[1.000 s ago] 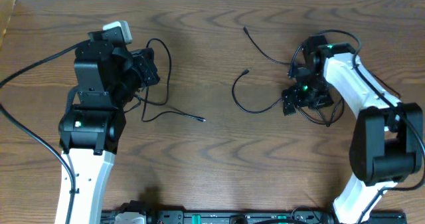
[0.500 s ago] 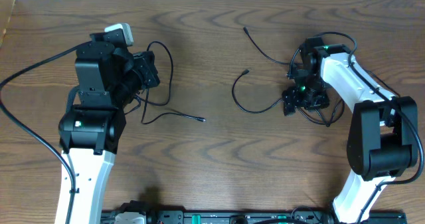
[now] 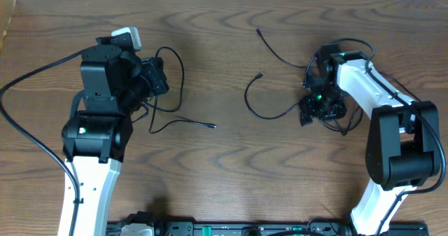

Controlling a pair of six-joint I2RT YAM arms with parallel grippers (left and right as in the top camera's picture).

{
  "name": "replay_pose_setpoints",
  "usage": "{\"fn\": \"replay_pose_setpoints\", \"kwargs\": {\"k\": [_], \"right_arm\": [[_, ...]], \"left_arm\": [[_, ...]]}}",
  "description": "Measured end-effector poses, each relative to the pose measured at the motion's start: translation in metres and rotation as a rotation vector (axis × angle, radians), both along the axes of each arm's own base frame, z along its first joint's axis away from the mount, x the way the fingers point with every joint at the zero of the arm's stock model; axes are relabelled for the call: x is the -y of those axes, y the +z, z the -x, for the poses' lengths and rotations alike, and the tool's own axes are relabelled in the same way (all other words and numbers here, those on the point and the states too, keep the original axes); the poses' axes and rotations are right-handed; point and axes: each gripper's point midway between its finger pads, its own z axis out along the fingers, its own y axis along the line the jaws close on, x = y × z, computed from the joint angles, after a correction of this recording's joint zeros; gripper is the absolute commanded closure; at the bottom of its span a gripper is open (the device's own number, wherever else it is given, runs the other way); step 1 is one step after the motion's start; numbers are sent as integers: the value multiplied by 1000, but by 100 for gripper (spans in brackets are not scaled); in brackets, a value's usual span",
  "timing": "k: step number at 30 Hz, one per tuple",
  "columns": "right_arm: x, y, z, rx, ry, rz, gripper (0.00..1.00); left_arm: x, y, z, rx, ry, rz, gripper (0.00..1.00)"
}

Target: Untangle cables

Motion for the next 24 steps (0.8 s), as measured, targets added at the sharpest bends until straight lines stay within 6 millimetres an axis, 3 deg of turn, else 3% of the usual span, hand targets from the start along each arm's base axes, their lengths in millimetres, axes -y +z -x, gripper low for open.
{"fn": "replay_pose_setpoints", "kwargs": {"k": [2,4,5,6,7,14,19,22,24], "right_arm": [[0,0,0,0,-1,-1,37],[0,0,0,-1,-3,-1,65],[-1,0,-1,3,-4,-4,70],[-1,0,-1,4,-1,-5,88],[-1,-1,-1,5,-4,-8,99],[-9,-7,3,-1,-13,-56,99],[-30,1,-4,12,-25,-178,99],[-50,26,-29,81,-15,-290,99],[-65,56,-54,168,6,-377,99]], "left_arm": [[0,-1,1,-5,0,0,90],[0,-2,2,-11,0,-1,90],[0,-3,2,-14,0,-1,90],[0,-3,2,-16,0,-1,89],[0,-3,2,-17,0,-1,89],[0,-8,6,-42,-2,-4,90],[0,-9,6,-44,-2,-5,89],[0,-9,6,-44,-2,-4,89],[0,-9,6,-44,-3,-3,89]]}}
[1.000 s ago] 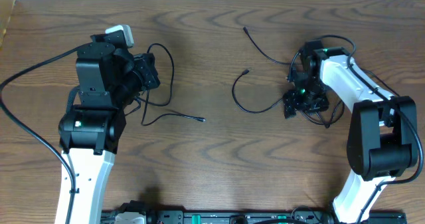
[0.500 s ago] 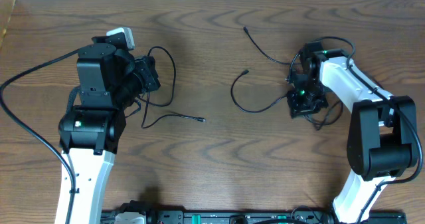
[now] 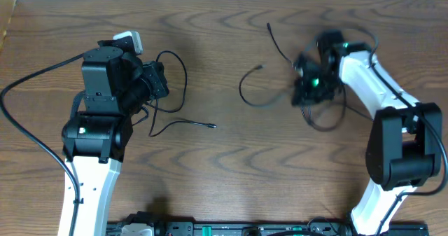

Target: Untangle cables

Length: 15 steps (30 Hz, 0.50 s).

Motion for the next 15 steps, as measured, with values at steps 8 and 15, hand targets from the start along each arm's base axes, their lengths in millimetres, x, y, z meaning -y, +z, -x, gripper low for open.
{"fn": "replay_pose_setpoints", "kwargs": {"k": [8,15], "right_arm": [[-24,180,-74,431,43,-408,99],[30,263,-95,615,-46,-496,99]], "left_arm": [[0,0,0,0,-1,0,89],[0,0,0,0,-1,0,89]]}}
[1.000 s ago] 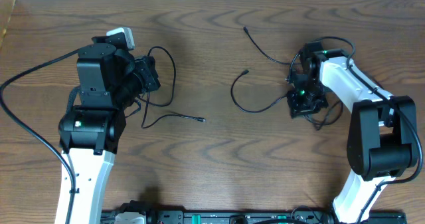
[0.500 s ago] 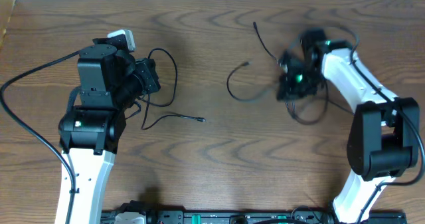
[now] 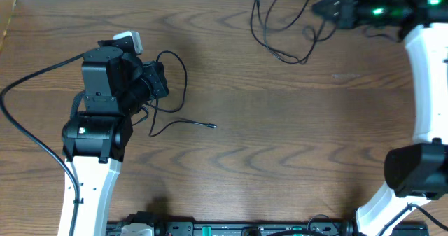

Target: Untangle cables

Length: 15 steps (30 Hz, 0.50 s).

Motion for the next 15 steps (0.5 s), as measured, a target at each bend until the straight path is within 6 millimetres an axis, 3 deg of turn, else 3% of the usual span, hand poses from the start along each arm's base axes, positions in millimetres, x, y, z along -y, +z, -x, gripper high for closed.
{"fn": "replay_pose_setpoints", "kwargs": {"k": [4,8,11,15], "right_arm": [[47,33,-8,60,-106,-20,99],[109,59,-9,93,-257,-28,99],[168,57,1,34,-432,1,99],[257,34,28,-95,-713,92,99]], "left_arm": [[0,0,0,0,0,0,89],[0,0,0,0,0,0,89],[1,1,0,4,-3,2,89],[8,6,-2,24,-41,27,85]]}}
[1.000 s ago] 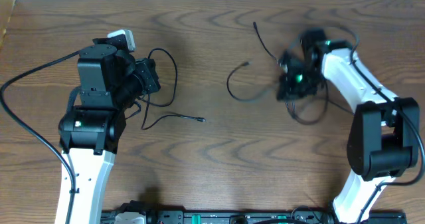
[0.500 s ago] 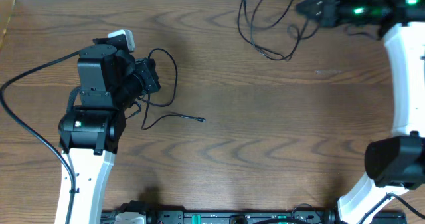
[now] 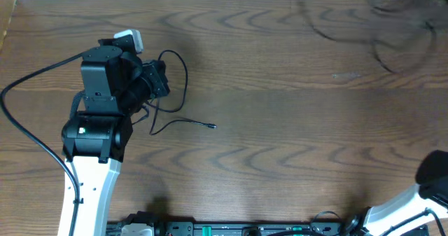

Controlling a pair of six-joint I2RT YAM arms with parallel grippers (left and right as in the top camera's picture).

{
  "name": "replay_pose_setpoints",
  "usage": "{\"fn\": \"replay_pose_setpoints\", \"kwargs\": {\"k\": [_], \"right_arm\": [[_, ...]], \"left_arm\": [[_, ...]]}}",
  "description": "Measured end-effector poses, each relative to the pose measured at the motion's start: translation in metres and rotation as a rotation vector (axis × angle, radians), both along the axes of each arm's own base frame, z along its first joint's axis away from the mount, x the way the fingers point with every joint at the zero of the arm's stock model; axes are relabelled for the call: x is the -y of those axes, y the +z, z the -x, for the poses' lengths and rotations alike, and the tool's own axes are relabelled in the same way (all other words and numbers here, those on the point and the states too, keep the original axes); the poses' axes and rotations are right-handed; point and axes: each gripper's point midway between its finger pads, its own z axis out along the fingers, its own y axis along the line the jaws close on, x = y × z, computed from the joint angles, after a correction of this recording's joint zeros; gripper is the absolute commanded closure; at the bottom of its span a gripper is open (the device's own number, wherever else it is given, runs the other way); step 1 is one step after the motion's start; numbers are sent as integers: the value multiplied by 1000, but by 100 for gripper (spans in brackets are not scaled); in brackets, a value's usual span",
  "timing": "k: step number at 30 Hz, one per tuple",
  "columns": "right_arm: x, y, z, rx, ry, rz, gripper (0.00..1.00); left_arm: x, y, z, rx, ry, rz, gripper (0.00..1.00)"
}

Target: Untangle cables

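One thin black cable [image 3: 183, 78] loops out from my left gripper [image 3: 157, 80] on the left of the table, and its free plug end [image 3: 212, 126] lies toward the middle. The gripper appears shut on that cable. A second black cable [image 3: 389, 52] shows only as faint blurred streaks over the far right corner. My right gripper is out of view; only part of the right arm [image 3: 435, 174] shows at the lower right edge.
The wooden table [image 3: 280, 138] fills the view, with a white wall edge along the back. The left arm's own black supply cable [image 3: 28, 134] curves off the left side. A dark rail [image 3: 238, 229] runs along the front edge.
The right arm has gone from the far right corner out of the picture. The second cable, then hanging sharp from the gripper near the back edge, is now a blur further right. The left arm is unchanged.
My right gripper was first down on the tangled second cable at the right of the table. It then held that cable a little further back, then at the back edge, and now is out of view. The left arm kept its cable in place throughout.
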Motion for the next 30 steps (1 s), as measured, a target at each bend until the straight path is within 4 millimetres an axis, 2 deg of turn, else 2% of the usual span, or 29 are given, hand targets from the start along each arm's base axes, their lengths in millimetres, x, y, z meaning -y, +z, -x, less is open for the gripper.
{"fn": "replay_pose_setpoints", "kwargs": {"k": [5,9,13,17,20,22,24,27,30], "right_arm": [[101,-27,59,-202,-370,99,99],[154,-35,104,-314,-597,176,99],[183,-37,129,-357,-726,209,99],[195,-40,138,-392,-793,233,99],[207,-57,141,-446,-829,225,99],[215,-77,141,-499,-837,198,99],[225,-107,141,-572,-839,161,99],[239,-165,141,-701,-821,95,99],[247,-214,142,-797,-800,43,99]], "left_arm": [[8,1,2,7,-53,7,84],[13,2,4,13,-93,8,84],[21,3,6,15,-131,20,84],[36,4,11,21,-189,17,84],[47,5,13,30,-230,15,84],[54,8,13,48,-249,14,83],[60,12,13,66,-266,15,83],[68,14,15,73,-291,17,83],[74,15,17,78,-309,17,83]]}}
